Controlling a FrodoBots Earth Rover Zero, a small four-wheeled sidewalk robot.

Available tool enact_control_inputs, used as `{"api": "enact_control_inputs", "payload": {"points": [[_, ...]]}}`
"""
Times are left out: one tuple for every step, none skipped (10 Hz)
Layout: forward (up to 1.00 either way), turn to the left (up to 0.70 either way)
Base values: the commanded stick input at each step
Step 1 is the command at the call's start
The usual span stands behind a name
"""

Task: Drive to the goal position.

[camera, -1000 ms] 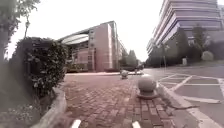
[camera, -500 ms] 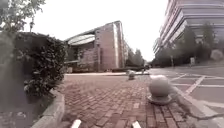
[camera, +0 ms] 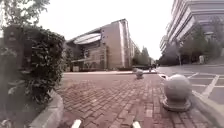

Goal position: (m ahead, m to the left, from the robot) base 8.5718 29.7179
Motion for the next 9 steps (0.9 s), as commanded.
{"api": "enact_control_inputs", "payload": {"points": [[0.7, 0.14], [0.7, 0.14], [0.7, 0.14], [0.7, 0.14], [0.7, 0.14], [0.7, 0.14], [0.7, 0.14], [0.7, 0.14], [0.7, 0.14]]}}
